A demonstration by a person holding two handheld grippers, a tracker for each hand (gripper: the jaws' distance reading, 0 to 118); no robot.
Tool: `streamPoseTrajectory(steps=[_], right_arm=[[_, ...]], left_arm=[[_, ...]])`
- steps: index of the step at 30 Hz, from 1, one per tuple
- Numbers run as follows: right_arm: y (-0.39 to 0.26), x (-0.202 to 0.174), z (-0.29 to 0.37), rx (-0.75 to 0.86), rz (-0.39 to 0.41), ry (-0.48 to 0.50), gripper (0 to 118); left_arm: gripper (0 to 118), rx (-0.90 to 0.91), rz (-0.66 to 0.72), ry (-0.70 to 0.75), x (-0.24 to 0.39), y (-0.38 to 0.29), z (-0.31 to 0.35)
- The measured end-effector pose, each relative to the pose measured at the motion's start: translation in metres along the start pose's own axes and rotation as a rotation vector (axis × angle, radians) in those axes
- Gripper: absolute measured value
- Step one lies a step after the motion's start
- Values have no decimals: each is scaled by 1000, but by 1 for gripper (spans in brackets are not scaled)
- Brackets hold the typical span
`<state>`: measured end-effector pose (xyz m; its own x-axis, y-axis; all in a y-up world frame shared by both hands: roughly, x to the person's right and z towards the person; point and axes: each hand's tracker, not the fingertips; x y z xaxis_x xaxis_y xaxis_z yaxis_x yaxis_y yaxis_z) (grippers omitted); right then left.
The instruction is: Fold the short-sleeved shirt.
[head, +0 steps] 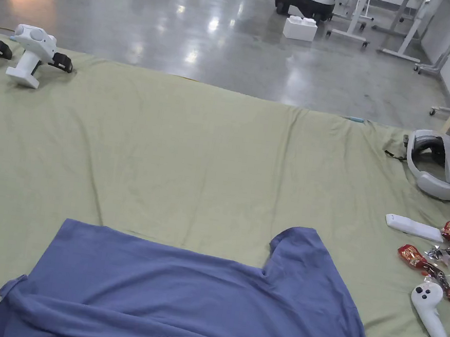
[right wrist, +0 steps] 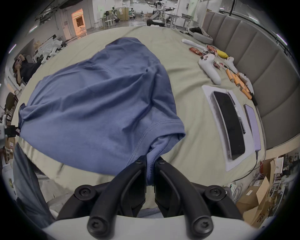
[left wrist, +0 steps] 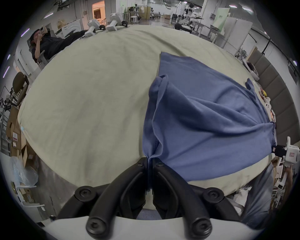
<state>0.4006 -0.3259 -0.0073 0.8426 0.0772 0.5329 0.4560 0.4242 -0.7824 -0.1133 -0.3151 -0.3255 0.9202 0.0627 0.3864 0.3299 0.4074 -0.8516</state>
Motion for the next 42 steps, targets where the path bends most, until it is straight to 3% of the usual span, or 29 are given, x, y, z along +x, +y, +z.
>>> streamPoseTrajectory(steps=[3, 4, 6, 7, 8, 9, 11, 16, 21, 28, 30, 32, 33, 35, 42], right_arm=[[1, -6, -7, -3, 8, -17, 13], [4, -8, -7, -9, 24, -33, 18], [8, -12, -2, -15, 74, -99, 40], [10, -14, 5, 7, 98, -126, 54], [12, -15, 13, 82, 98, -126, 66], [14, -16, 23, 157, 87, -114, 69], [24, -19, 42, 260, 68, -107, 76], [59, -44, 82, 507, 70, -52, 77], [91, -84, 114, 799, 32, -16, 76], [122, -132, 146, 1068, -45, -15, 73], [127, -140, 153, 1100, -63, -4, 58], [133, -147, 158, 1117, -62, -9, 20], [135, -151, 158, 1125, -63, -20, 15], [138, -153, 159, 1129, -66, -34, 11], [140, -149, 153, 1116, -116, -6, 8]], left_arm=[[8, -10, -51, 44, 6, 9, -5], [8, -9, -63, 49, 7, 11, -6], [12, -5, -62, 53, 7, 13, -4], [20, 3, -57, 57, 8, 13, -1], [35, 36, -47, 68, 10, 14, 3], [46, 72, -50, 86, 11, 17, 7], [52, 138, -63, 62, 14, 22, 15], [52, 357, -60, -13, 40, 51, 48], [52, 666, -77, 47, 85, 76, 89], [50, 953, -57, 79, 128, 97, 133], [44, 1010, -64, 75, 135, 98, 143], [29, 1046, -63, 79, 139, 100, 148], [21, 1060, -66, 82, 141, 101, 150], [4, 1073, -76, 93, 144, 102, 151], [1, 1042, -128, 76, 140, 100, 140]])
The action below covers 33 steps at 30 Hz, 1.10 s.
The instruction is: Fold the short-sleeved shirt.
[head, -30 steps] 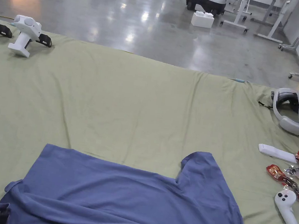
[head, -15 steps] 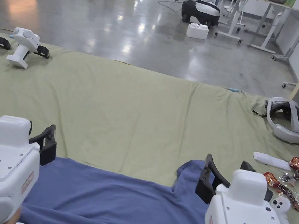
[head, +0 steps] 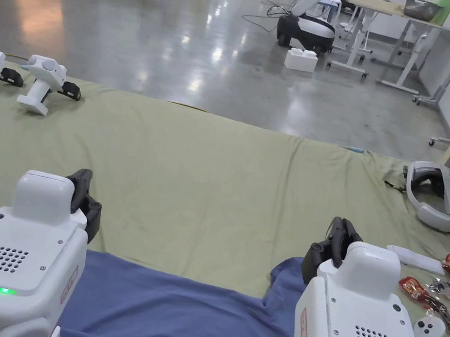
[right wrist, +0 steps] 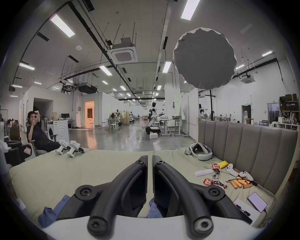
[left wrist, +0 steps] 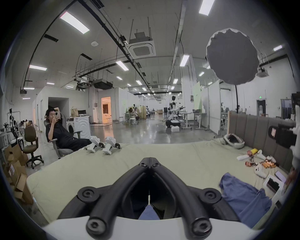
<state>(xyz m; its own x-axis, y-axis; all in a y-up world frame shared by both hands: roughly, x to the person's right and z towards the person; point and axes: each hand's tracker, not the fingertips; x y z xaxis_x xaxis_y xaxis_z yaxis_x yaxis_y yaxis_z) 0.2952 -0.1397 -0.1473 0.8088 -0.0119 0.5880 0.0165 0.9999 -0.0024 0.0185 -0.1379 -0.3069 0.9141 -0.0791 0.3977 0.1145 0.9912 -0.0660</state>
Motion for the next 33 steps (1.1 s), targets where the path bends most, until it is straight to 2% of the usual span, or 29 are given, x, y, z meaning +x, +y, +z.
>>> streamPoseTrajectory(steps=[3, 11, 15, 16, 17, 19, 20, 29, 33], right_arm=[[-7, 3, -5, -27, 12, 3, 8], [-35, 18, -26, -149, 31, -8, 8], [-49, 25, -36, -212, 42, -21, 8], [-52, 27, -38, -226, 47, -26, 8], [-56, 29, -40, -240, 53, -27, 8], [-62, 32, -42, -258, 68, -35, 8], [-65, 34, -44, -268, 77, -41, 8], [-89, 46, -51, -357, 81, -74, 8], [-96, 50, -53, -384, 79, -79, 8]], left_arm=[[1, -108, 3, -6, -13, -16, -20], [1, -644, 112, -65, -68, -87, -146], [3, -821, 114, -112, -79, -116, -198], [7, -848, 100, -99, -79, -121, -209], [18, -885, 92, -99, -76, -124, -212], [57, -926, 128, -102, -76, -132, -230], [73, -947, 164, -122, -75, -135, -236], [71, -1062, 81, -90, -61, -162, -249], [59, -1004, 9, -58, -47, -162, -240]])
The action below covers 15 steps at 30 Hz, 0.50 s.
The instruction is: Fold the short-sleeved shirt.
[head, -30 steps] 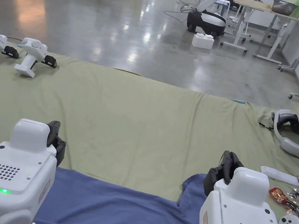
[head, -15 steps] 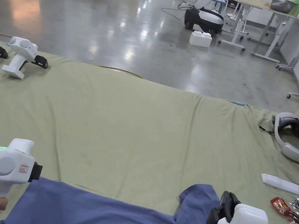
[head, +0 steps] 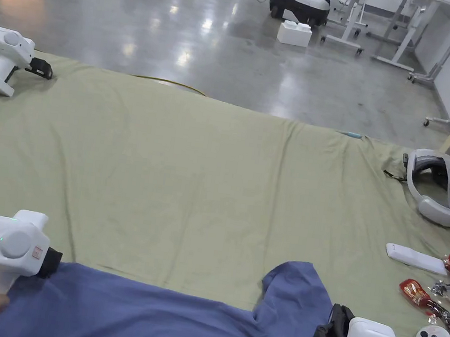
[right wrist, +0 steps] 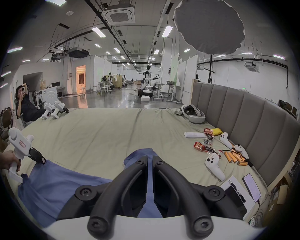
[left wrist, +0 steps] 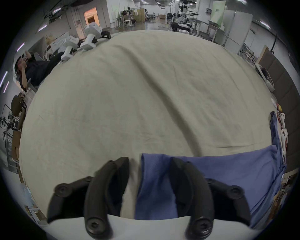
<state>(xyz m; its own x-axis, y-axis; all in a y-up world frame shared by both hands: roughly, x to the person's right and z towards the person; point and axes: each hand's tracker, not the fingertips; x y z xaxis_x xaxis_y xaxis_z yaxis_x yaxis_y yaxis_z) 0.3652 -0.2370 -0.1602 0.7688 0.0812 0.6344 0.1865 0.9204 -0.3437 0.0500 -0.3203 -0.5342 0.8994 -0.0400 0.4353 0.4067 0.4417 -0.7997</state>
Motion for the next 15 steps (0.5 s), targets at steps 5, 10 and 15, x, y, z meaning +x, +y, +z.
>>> streamPoseTrajectory(steps=[5, 10, 15], right_arm=[[-3, 11, -9, -34, -14, -8, 8], [10, 40, -47, -198, -18, -12, 12], [14, 76, -118, -462, -23, 57, 73]], left_arm=[[7, 27, -56, 11, 7, -2, -2], [6, 87, -18, -26, -1, -7, 19], [6, 154, 21, -67, -11, -11, 45]])
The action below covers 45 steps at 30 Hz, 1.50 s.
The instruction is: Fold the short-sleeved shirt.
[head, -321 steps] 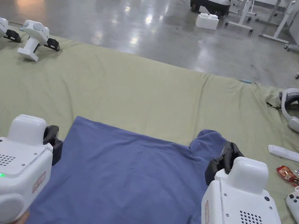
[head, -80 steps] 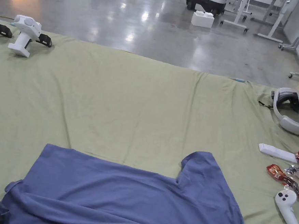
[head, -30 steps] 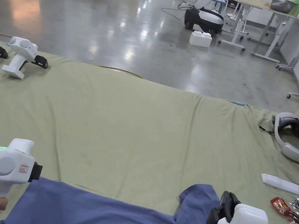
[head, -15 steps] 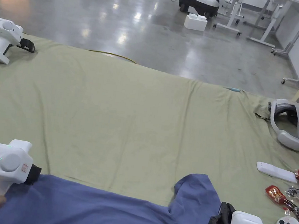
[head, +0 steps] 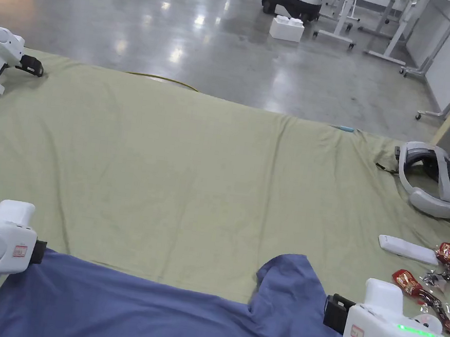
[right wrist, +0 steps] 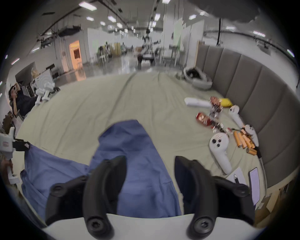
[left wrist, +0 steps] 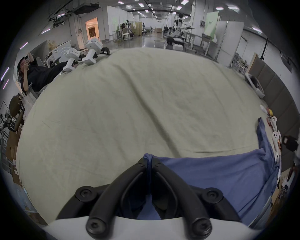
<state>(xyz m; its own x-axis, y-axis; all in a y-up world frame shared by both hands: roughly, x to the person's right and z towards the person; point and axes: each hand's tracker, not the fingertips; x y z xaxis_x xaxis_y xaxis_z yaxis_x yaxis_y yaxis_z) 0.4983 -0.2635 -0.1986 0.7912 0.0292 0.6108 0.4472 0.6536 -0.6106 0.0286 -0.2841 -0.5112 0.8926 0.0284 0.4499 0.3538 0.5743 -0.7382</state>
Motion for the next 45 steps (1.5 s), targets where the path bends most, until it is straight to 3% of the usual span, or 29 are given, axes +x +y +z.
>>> streamPoseTrajectory(steps=[5, 9, 12, 16, 18, 19, 20, 21, 23, 32, 37, 45], right_arm=[[14, 21, -64, -243, -11, 28, 74], [14, 22, -94, -314, 9, 46, 73], [11, 19, -109, -348, -24, 103, 71], [9, 8, -108, -328, 47, 42, 68], [9, 7, -108, -315, 55, 37, 58], [9, 7, -106, -303, 54, 24, 46], [9, 10, -104, -282, 51, 11, 19], [9, 13, -102, -265, 49, 13, 7], [6, 18, -95, -264, -16, 69, 5], [-5, 18, -5, -66, 26, 94, 4], [-20, 22, 60, 40, 110, 58, 4], [-70, 39, 128, 50, 99, 46, 4]], left_arm=[[6, 53, 4, -15, 0, -5, 20], [6, 63, -17, 0, 4, -3, 15], [6, 56, -20, 6, 5, -5, 15], [6, 41, -31, 11, 4, -18, 8], [6, 43, -29, 8, 1, -21, 6], [6, 43, -25, 6, 0, -22, 6], [6, 44, -23, 6, -1, -24, 5], [6, 45, -23, 11, 0, -25, 8], [6, 42, -20, 9, -2, -28, 8], [6, 93, 7, -11, 6, -44, 62], [6, 156, 38, -62, -10, -51, 102], [6, 193, 57, -131, -26, -93, 159]])
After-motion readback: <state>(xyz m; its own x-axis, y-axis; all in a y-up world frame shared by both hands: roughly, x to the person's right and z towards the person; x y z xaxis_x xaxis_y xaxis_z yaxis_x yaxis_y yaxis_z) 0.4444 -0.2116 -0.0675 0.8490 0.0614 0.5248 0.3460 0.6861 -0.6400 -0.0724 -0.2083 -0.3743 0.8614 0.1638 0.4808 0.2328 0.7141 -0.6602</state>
